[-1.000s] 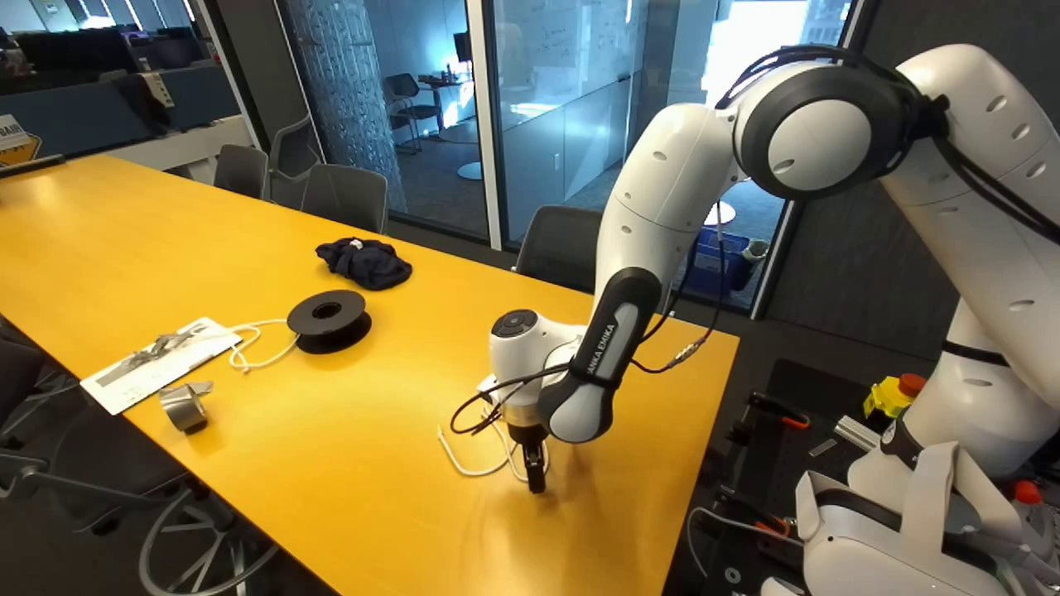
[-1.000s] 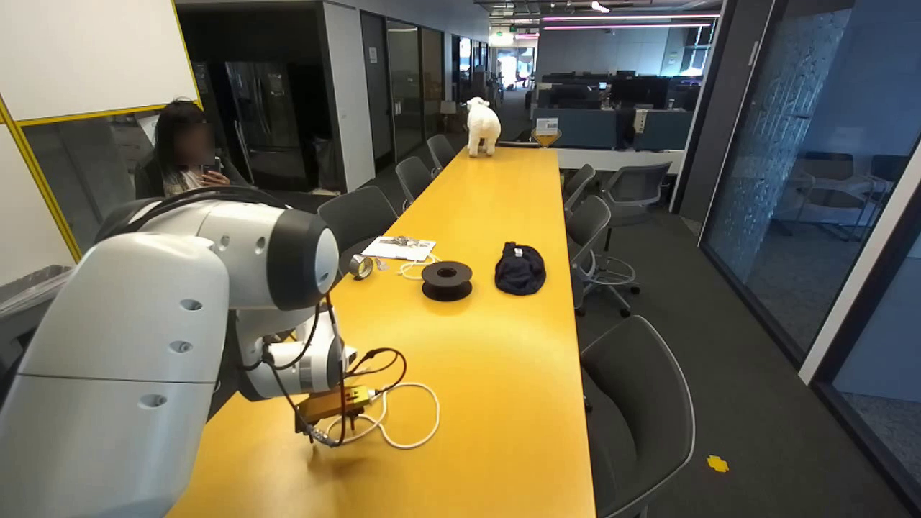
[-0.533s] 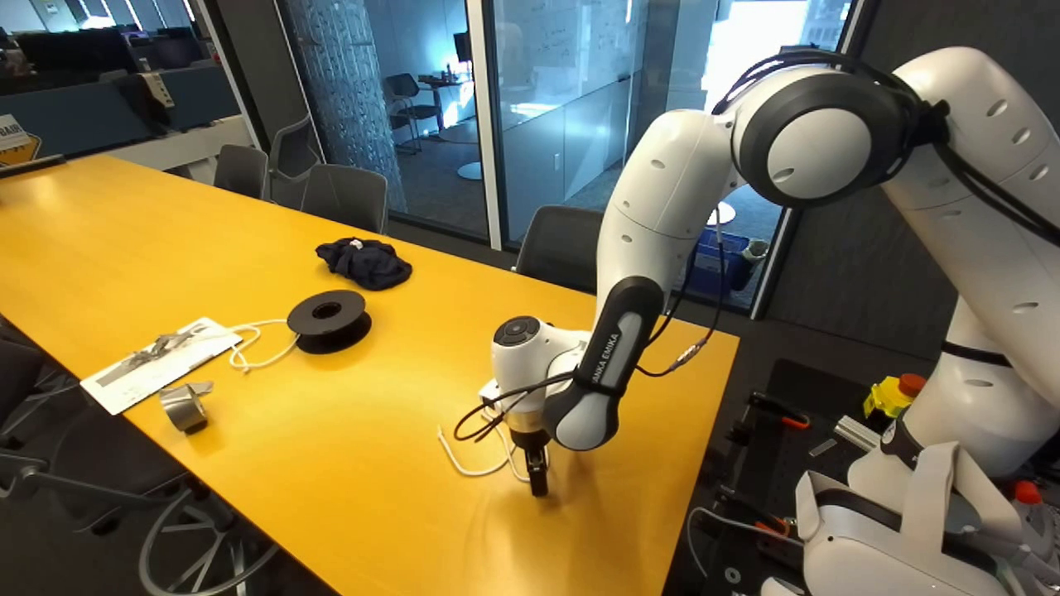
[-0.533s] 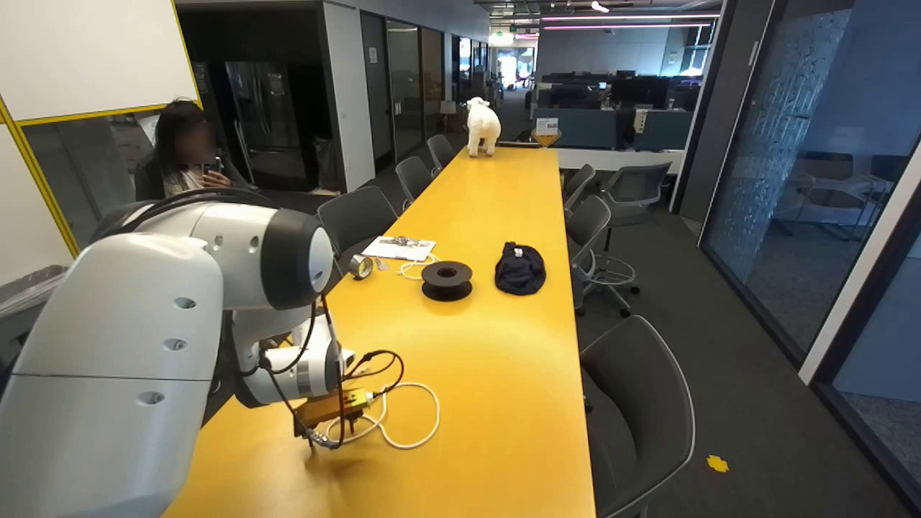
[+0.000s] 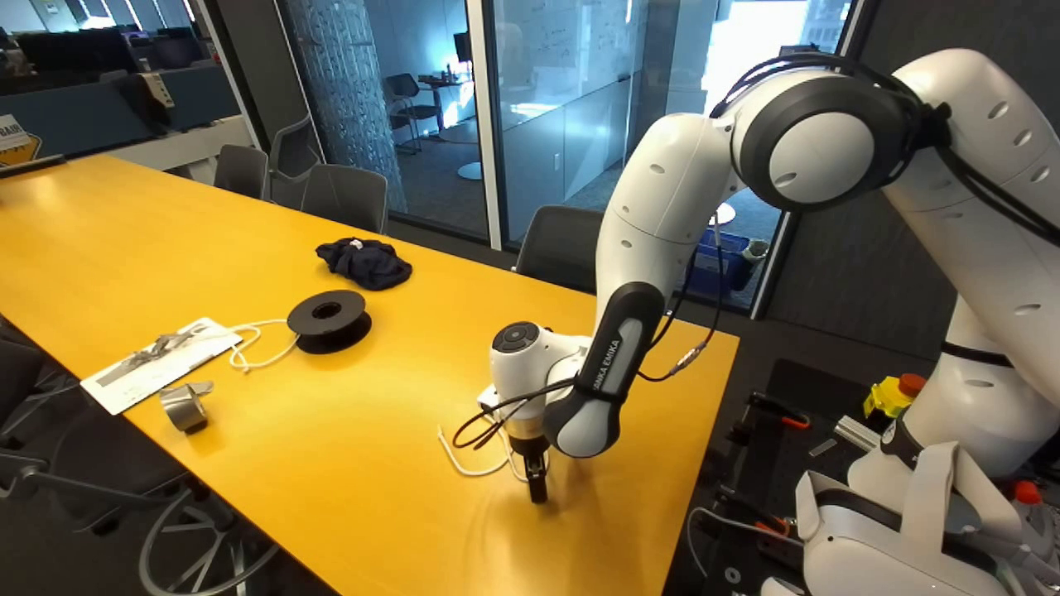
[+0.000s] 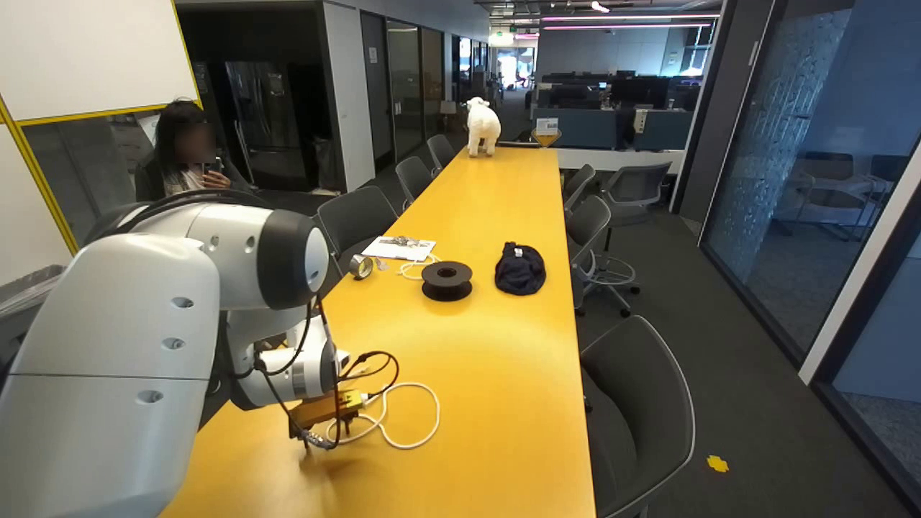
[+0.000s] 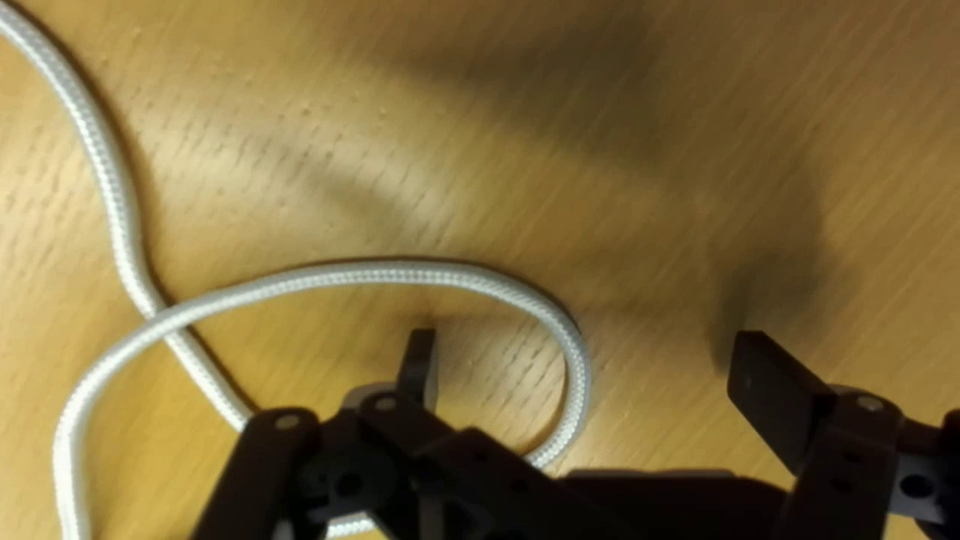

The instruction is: Untangle the rope

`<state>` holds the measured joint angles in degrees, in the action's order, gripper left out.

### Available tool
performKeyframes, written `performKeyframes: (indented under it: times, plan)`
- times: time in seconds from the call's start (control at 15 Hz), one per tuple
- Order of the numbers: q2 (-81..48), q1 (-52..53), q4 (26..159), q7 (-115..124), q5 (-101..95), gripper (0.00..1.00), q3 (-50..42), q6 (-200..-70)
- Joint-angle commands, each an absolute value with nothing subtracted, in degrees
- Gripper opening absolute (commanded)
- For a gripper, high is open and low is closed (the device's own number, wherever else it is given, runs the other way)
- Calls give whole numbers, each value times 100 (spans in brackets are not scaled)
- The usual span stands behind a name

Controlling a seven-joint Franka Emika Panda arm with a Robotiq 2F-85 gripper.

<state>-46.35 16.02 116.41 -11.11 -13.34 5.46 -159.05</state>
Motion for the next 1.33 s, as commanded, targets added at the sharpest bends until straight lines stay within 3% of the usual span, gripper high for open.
performKeyframes:
  times: [0.0,0.4,0.47,0.53,0.73,1.13,1.27]
  plan:
    - [-4586,1693,11699,-938,-1478,100,460,-16050]
    - [-4581,1693,11706,-937,-1481,100,456,-16064]
    - [-4583,1692,11706,-939,-1483,91,455,-16072]
    - [-4585,1690,11706,-942,-1483,75,457,-16077]
    - [-4576,1696,11708,-946,-1502,49,434,-16112]
    - [-4529,1712,11715,-938,-1575,5,384,-16155]
    - [-4540,1714,11708,-938,-1603,0,376,-16172]
